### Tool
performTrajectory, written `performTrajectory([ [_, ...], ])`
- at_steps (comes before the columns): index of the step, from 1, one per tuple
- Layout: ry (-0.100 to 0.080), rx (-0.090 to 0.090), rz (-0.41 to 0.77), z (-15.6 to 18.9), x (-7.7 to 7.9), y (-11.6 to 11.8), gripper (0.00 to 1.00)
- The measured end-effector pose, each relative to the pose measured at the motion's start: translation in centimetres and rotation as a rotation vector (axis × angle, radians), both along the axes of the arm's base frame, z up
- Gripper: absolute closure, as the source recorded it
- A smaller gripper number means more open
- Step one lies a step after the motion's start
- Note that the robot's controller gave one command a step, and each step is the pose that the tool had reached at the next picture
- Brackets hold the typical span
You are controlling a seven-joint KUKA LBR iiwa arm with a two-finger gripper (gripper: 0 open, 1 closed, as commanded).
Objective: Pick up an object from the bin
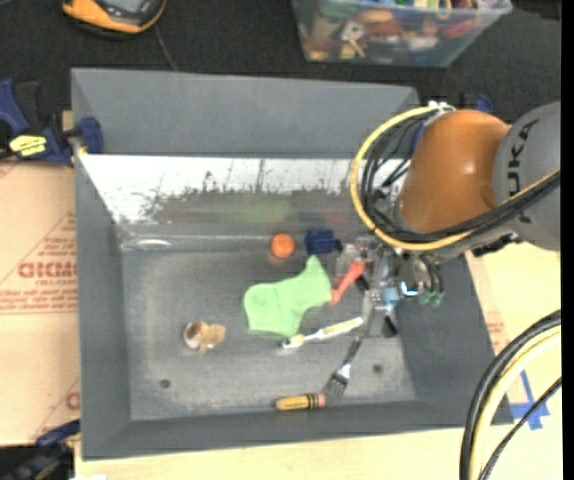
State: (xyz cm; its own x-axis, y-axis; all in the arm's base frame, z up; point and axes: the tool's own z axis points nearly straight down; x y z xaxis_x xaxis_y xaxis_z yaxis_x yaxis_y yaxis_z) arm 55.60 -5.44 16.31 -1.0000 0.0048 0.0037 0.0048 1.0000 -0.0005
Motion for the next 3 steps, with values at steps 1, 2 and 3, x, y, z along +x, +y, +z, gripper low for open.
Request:
performTrajectory([
  [1,-0.007,-0.001,0.002,0.4,0.2,0.0,0.0],
  [2,-0.01,-0.001,0.283,-8.6,4.3,3.0,0.0],
  [3,-0.012,-0.002,0.439,-9.0,3.6,3.4,0.0],
])
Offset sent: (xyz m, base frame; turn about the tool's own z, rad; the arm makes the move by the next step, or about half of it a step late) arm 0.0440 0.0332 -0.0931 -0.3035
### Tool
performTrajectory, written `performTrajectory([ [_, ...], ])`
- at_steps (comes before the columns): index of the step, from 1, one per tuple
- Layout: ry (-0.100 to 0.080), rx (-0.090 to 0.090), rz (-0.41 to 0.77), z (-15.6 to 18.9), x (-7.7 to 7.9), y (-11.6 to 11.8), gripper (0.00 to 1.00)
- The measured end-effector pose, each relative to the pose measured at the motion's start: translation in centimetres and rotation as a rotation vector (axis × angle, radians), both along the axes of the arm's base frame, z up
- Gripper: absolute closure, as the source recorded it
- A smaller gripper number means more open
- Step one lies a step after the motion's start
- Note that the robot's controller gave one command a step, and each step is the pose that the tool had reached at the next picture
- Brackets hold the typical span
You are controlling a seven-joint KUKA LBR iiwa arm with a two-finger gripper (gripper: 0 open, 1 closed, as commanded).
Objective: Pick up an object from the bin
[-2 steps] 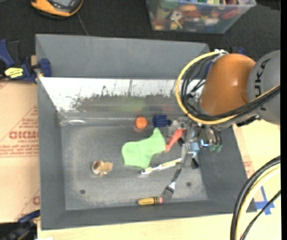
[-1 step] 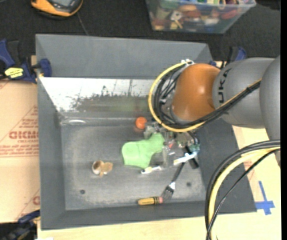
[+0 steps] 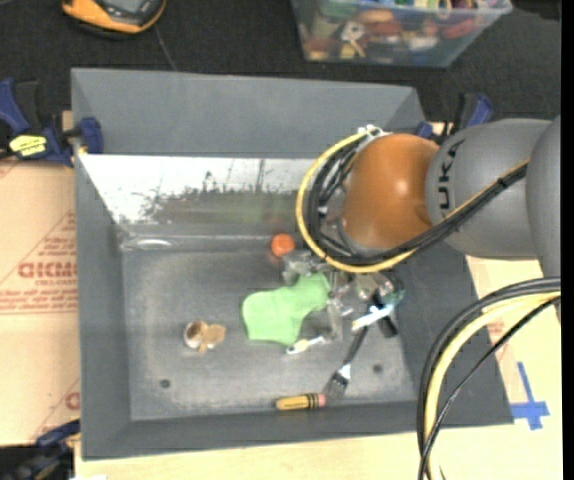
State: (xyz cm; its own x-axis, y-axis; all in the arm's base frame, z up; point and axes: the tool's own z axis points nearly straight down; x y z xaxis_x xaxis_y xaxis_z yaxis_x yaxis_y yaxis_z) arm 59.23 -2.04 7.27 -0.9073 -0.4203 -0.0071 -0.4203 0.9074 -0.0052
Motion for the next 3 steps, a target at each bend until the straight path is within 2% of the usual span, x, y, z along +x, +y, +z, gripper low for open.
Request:
performTrajectory([
  [1,-0.004,0.003,-0.073,-0.2,0.69,-0.17,0.0],
  [2,-0.004,0.001,-0.007,0.07,0.19,-0.06,0.0],
  [3,-0.011,0.004,-0.069,-0.01,0.81,-0.23,1.0],
])
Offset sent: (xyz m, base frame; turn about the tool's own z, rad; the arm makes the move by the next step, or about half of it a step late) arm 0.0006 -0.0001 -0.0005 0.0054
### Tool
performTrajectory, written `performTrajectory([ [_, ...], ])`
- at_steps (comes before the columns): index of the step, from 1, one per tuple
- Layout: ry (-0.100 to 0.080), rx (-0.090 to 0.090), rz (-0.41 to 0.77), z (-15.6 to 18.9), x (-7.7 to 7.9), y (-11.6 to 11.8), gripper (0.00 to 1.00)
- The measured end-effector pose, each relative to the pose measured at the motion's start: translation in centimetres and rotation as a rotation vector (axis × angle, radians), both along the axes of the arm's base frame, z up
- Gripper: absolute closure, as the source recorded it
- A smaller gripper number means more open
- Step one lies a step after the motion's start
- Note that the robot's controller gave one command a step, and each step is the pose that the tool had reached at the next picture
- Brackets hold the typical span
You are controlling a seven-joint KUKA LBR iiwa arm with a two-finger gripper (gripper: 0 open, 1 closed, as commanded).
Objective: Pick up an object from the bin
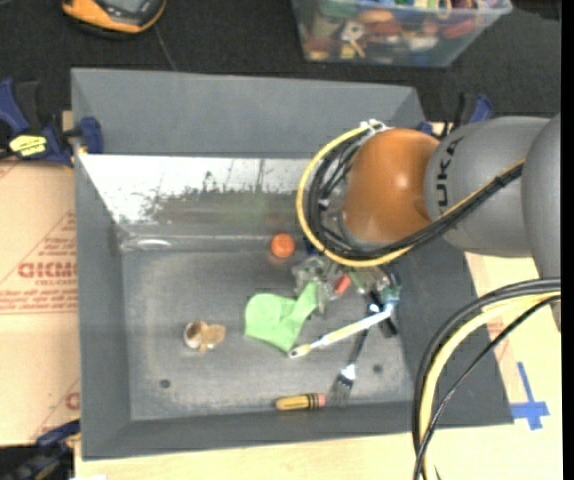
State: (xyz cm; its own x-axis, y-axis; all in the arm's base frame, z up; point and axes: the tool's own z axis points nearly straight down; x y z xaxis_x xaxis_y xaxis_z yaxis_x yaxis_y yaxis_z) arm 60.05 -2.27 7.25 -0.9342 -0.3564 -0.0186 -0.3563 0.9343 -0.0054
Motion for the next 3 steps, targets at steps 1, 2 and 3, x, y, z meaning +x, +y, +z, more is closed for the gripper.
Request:
performTrajectory([
  [1,-0.002,0.0,-0.009,0.0,0.1,0.0,1.0],
  [2,-0.005,0.0,-0.01,0.9,0.1,-0.1,1.0],
  [3,-0.007,0.0,-0.011,2.7,0.2,-0.1,1.0],
])
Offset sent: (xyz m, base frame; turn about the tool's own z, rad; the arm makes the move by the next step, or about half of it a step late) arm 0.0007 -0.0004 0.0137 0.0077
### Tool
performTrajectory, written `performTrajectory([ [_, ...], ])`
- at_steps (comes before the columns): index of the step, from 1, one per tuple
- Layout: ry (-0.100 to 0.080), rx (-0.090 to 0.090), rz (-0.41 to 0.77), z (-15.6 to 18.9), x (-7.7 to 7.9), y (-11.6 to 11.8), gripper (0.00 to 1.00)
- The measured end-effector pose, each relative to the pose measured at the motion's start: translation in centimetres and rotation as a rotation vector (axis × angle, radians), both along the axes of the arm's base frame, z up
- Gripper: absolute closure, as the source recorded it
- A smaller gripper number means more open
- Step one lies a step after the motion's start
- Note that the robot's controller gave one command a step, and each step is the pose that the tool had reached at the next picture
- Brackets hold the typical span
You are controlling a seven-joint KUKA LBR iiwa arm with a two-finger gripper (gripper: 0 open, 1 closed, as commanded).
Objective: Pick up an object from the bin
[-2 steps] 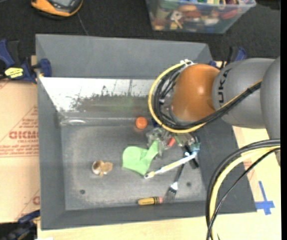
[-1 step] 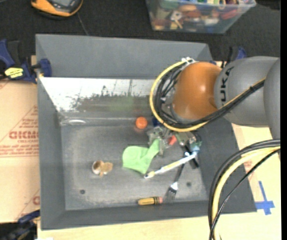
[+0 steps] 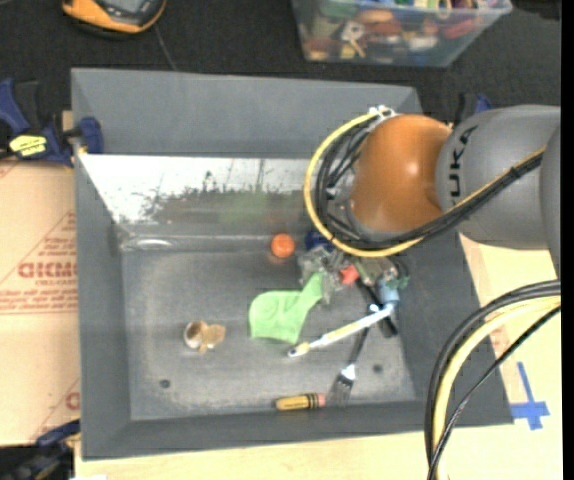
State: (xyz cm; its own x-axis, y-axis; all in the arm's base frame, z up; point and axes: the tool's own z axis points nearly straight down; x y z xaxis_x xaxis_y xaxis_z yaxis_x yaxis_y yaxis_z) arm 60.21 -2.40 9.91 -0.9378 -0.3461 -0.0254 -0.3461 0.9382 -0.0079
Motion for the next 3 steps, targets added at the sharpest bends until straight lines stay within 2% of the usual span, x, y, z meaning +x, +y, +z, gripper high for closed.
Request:
performTrajectory([
  [1,0.008,0.0,0.0,3.3,-0.2,0.0,1.0],
  [2,-0.004,-0.001,-0.002,6.8,0.1,0.0,1.0],
  [3,-0.002,-0.001,-0.003,9.1,0.1,-0.1,1.0],
])
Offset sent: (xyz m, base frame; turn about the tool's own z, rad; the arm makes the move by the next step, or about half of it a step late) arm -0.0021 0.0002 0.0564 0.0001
